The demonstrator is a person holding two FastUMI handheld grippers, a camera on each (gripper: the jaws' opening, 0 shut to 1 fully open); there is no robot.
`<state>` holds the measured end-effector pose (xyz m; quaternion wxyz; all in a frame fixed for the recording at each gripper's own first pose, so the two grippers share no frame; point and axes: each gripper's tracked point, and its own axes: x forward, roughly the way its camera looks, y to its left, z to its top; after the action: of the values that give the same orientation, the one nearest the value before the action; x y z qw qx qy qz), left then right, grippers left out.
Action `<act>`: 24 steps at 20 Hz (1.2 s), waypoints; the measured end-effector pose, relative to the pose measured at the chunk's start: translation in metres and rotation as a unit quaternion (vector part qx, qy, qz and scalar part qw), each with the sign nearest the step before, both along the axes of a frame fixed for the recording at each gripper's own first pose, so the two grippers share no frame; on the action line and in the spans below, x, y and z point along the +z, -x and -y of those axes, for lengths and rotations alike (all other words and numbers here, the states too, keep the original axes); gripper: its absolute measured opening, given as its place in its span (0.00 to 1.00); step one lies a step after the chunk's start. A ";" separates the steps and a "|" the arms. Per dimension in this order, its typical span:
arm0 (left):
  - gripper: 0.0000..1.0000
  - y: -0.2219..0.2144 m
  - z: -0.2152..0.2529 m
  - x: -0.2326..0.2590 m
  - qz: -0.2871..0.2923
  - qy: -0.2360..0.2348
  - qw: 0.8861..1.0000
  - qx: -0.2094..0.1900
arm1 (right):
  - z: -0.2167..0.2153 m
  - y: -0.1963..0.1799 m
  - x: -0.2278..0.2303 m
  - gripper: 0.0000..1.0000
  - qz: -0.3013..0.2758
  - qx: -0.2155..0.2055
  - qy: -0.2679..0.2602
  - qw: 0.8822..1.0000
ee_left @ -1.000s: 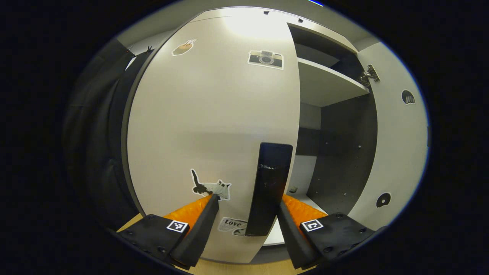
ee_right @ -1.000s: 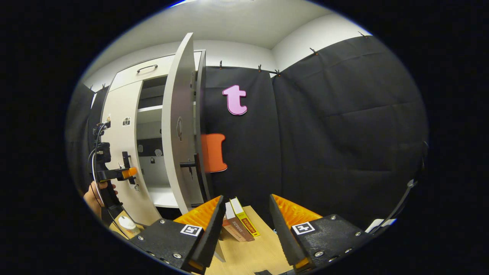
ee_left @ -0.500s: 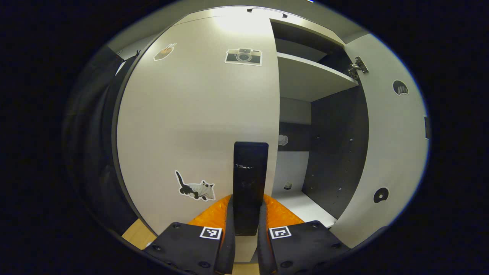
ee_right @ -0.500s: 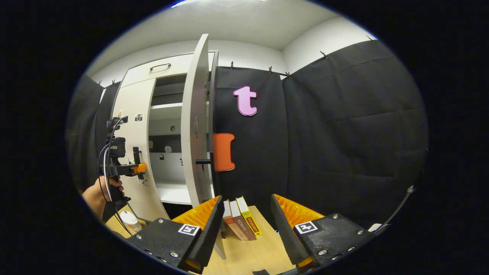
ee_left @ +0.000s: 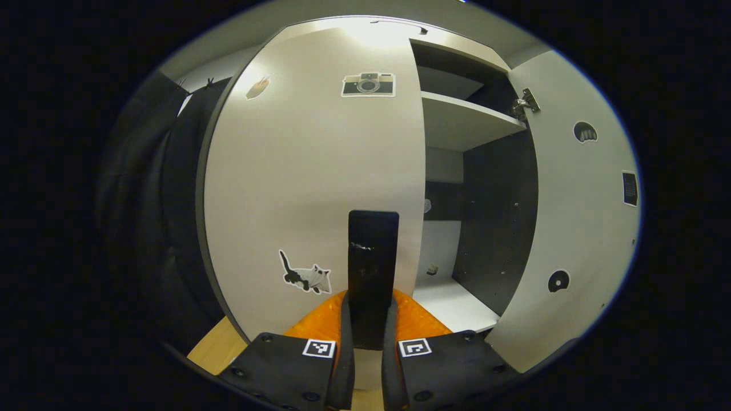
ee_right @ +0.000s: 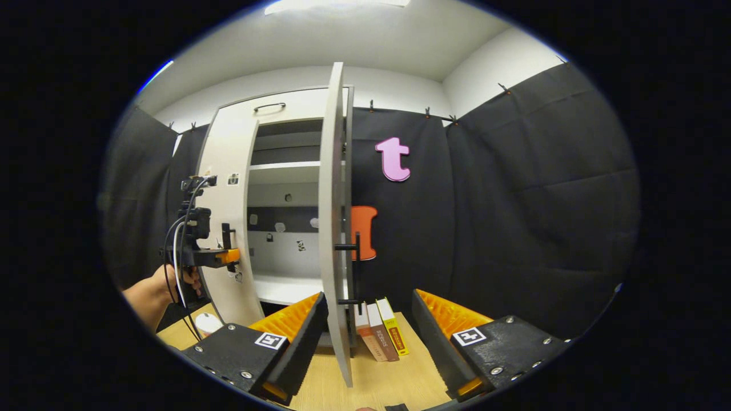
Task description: Open the right door of the double-door shoe cabinet with the right hand, and open the left door with the left hand.
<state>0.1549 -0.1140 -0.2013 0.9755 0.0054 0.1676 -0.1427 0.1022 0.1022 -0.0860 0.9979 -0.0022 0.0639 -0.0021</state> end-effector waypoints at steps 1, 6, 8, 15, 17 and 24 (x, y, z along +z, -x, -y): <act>0.27 0.005 -0.003 0.000 -0.003 -0.002 1.000 0.003 | -0.001 -0.001 0.000 0.91 0.002 0.009 0.007 1.000; 0.27 0.022 -0.019 0.005 -0.015 0.009 1.000 0.016 | -0.023 -0.010 -0.001 0.92 -0.001 0.058 0.025 0.998; 0.26 0.026 -0.024 0.006 -0.015 0.013 1.000 0.017 | -0.030 -0.009 -0.002 0.93 -0.003 0.074 0.025 0.997; 0.26 0.044 -0.059 0.007 -0.019 0.042 0.998 0.031 | -0.070 -0.038 -0.005 0.97 -0.006 0.146 0.016 0.989; 0.26 0.051 -0.069 0.009 -0.020 0.046 0.998 0.038 | -0.092 -0.042 -0.008 0.92 -0.005 0.171 0.016 0.985; 0.14 0.079 -0.119 0.020 0.003 0.013 0.996 0.085 | -0.165 -0.053 -0.024 0.94 -0.017 0.238 0.018 0.971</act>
<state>0.0762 0.0049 -0.1812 0.9845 -0.0211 0.1627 -0.0615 0.1550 0.2672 -0.1099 0.9684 -0.0351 0.0785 0.2342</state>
